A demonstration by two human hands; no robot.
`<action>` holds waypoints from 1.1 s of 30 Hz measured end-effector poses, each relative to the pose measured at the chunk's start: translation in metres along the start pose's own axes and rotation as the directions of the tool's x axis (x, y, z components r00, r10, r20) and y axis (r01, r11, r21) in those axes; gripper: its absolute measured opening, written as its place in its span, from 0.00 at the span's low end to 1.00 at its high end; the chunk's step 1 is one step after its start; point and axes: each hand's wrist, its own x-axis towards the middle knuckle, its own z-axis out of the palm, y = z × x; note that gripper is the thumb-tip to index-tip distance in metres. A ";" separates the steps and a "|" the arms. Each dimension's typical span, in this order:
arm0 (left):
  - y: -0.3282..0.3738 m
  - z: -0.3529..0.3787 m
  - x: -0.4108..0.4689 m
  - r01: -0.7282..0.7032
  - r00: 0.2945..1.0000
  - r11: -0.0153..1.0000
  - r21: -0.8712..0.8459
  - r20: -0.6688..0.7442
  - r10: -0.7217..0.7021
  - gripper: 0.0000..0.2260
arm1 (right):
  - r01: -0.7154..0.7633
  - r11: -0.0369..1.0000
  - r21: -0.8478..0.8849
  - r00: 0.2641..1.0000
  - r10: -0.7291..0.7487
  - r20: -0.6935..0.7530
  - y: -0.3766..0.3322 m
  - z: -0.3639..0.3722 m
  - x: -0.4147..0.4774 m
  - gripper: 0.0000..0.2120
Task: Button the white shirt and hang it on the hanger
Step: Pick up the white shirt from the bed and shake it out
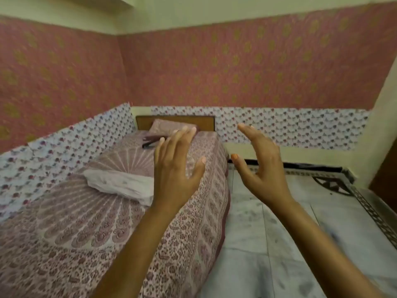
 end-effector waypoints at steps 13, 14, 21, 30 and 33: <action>-0.068 0.126 -0.046 0.263 0.945 0.965 -0.022 0.210 -0.252 0.24 | -0.224 0.975 -0.013 0.964 0.223 0.146 0.121 0.091 -0.045 0.23; -0.074 0.139 -0.043 0.284 0.934 0.959 -0.013 0.228 -0.274 0.25 | -0.233 0.972 -0.011 0.960 0.232 0.155 0.134 0.097 -0.042 0.23; -0.105 0.223 0.000 0.414 0.857 0.908 0.061 0.310 -0.412 0.25 | -0.300 0.953 0.035 0.931 0.284 0.230 0.232 0.139 -0.004 0.22; -0.173 0.307 0.059 0.512 0.803 0.848 0.138 0.274 -0.529 0.25 | -0.367 0.925 0.097 0.898 0.325 0.298 0.328 0.219 0.060 0.22; -0.208 0.328 0.071 0.510 0.806 0.848 0.144 0.265 -0.530 0.25 | -0.346 0.935 0.082 0.887 0.298 0.352 0.348 0.252 0.078 0.23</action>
